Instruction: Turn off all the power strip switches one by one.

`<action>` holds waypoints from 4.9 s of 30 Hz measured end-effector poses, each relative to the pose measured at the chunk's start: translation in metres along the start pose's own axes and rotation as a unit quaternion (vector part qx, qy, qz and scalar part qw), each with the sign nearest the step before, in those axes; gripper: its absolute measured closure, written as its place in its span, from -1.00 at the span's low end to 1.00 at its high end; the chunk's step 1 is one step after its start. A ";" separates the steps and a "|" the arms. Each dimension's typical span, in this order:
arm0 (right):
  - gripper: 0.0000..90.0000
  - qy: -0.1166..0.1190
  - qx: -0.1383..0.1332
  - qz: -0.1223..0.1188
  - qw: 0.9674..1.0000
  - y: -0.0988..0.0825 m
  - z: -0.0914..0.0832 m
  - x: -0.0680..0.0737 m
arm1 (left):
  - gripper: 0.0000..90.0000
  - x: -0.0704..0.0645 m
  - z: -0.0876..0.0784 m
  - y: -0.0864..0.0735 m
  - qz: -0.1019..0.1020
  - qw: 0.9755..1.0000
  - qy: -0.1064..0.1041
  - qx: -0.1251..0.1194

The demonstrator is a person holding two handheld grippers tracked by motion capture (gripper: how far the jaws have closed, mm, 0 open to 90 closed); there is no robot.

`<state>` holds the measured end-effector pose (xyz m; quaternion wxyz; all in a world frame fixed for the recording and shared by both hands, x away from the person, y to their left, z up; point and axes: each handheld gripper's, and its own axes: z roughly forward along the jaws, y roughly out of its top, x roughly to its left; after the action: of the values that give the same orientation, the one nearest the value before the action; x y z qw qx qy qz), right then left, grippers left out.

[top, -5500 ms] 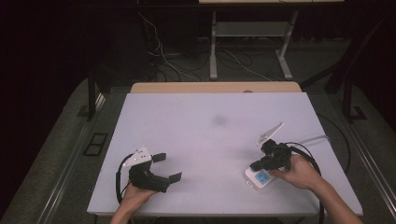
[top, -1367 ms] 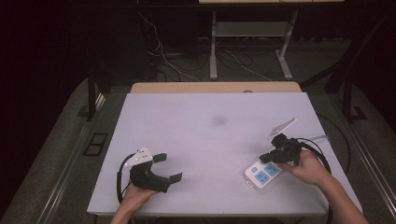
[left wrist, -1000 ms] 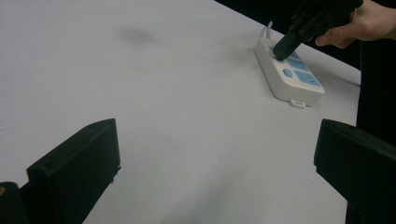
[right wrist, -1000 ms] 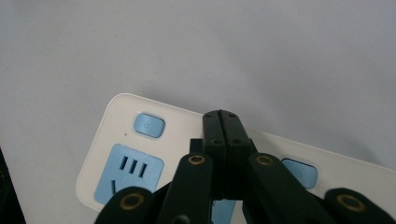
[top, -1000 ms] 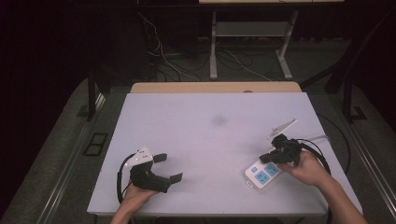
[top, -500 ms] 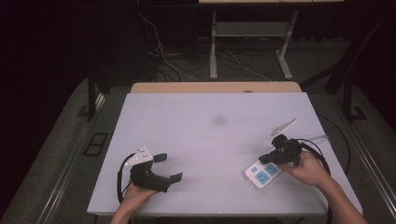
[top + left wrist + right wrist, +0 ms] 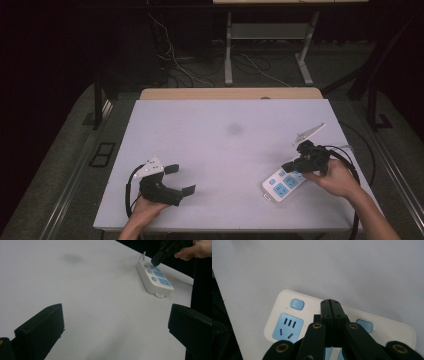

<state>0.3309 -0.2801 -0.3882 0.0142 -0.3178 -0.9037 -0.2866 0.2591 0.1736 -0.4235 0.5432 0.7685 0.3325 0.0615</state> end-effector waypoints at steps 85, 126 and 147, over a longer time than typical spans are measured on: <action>1.00 -0.009 0.014 0.045 0.999 -0.009 0.007 -0.039 | -1.00 0.000 -0.003 0.001 0.003 1.000 0.003 -0.008; 1.00 -0.046 0.020 0.053 0.997 -0.009 0.008 -0.034 | -1.00 -0.001 0.000 0.000 0.004 1.000 -0.003 -0.004; 1.00 -0.044 -0.030 0.079 0.995 -0.016 -0.010 -0.040 | -1.00 -0.001 -0.002 0.001 0.001 1.000 -0.004 -0.009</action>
<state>0.3520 -0.3183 -0.3965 -0.0128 -0.4004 -0.8668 -0.2970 0.2582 0.1745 -0.4222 0.5511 0.7641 0.3295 0.0619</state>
